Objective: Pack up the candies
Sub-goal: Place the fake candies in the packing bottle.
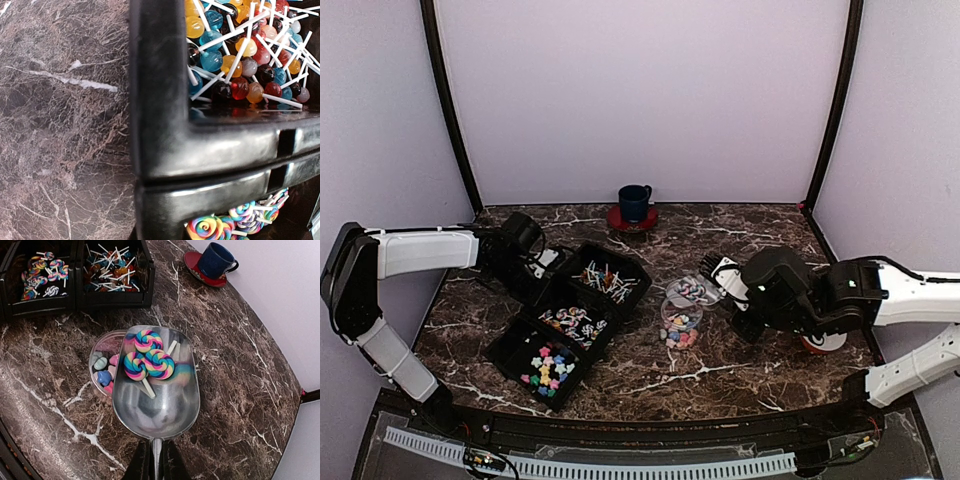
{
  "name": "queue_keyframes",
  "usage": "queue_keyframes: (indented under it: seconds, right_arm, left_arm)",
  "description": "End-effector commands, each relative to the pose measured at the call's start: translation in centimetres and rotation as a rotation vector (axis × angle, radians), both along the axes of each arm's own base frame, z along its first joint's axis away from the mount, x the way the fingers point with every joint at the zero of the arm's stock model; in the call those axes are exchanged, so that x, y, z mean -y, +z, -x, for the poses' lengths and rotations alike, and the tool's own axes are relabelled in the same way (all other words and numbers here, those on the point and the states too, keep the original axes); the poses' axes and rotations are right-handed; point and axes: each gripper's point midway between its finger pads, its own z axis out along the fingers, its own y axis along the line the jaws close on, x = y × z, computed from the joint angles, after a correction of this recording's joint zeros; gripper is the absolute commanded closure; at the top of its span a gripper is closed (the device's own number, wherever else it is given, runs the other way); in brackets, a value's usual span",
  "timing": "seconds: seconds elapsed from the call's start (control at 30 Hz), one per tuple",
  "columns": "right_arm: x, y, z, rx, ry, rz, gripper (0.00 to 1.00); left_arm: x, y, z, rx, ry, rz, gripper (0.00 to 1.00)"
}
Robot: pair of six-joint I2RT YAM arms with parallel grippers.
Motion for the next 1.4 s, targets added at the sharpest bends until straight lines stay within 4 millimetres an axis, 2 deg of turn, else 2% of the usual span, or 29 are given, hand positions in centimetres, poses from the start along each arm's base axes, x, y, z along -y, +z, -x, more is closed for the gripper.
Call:
queue_keyframes:
  seconds: [0.0, 0.37, 0.83, 0.93, 1.37]
  right_arm:
    - [0.9, 0.2, 0.5, -0.039, -0.046, 0.037, 1.00]
    - [0.6, -1.4, 1.2, -0.108, -0.011, 0.140, 1.00]
    - [0.3, -2.1, 1.6, -0.161, 0.017, 0.300, 1.00]
    - [-0.4, -1.1, 1.5, -0.165, 0.026, 0.310, 1.00]
    - [-1.5, -0.7, 1.4, -0.213, 0.045, 0.424, 1.00]
  left_arm:
    - [1.6, 2.7, -1.0, 0.068, -0.012, 0.111, 1.00]
    - [1.4, 2.7, -1.1, 0.071, -0.004, 0.111, 1.00]
    - [1.2, 2.8, -1.3, 0.075, 0.004, 0.110, 1.00]
    - [1.1, 2.8, -1.3, 0.075, 0.005, 0.111, 1.00]
    - [1.1, 3.1, -1.3, 0.085, 0.007, 0.114, 1.00]
